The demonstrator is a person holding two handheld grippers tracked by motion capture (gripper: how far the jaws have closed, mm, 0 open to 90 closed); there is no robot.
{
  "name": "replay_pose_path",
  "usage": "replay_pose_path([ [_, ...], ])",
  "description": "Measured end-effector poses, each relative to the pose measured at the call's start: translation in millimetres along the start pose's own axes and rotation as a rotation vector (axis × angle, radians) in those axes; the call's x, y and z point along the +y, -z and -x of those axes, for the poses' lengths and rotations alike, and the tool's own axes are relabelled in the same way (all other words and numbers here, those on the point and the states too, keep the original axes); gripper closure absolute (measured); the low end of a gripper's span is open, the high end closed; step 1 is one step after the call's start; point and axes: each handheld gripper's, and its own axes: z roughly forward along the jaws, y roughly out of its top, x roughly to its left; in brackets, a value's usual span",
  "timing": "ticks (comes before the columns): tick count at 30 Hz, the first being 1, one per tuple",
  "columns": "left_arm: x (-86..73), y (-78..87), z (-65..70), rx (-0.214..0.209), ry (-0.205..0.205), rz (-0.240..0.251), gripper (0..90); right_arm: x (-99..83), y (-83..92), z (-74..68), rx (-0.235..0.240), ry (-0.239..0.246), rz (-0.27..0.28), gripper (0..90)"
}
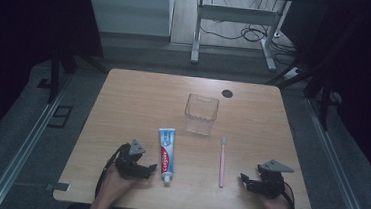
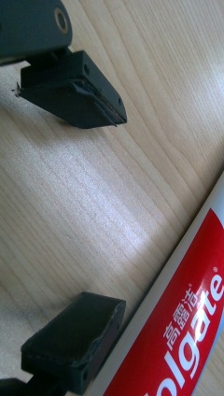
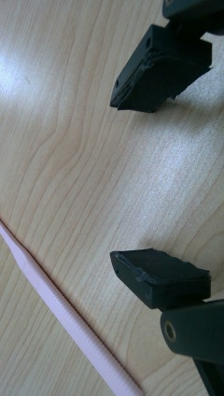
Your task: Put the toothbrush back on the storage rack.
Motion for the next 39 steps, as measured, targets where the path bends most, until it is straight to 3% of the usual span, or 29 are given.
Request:
replay_pose_path([
  [5, -0.8, 1.0, 1.5, 0.017, 0.013, -0.003, 10.8, 0.0, -0.1, 0.0, 0.001, 0.002, 0.0, 21.0],
  [21, -1.2, 1.2, 1.4, 0.017, 0.016, 0.001, 11.3, -0.2, -0.1, -1.5, 0.011, 0.013, -0.009, 17.3],
  [28, -1.2, 1.2, 1.3, 0.016, 0.016, 0.001, 11.3, 1.7, 4.5, -1.1, 0.004, -0.009, -0.018, 35.0],
  [39, -1.2, 1.2, 1.3, 0.016, 0.016, 0.001, 11.3, 5.6, 11.7, 0.3, 0.038, -0.027, 0.001, 47.6],
])
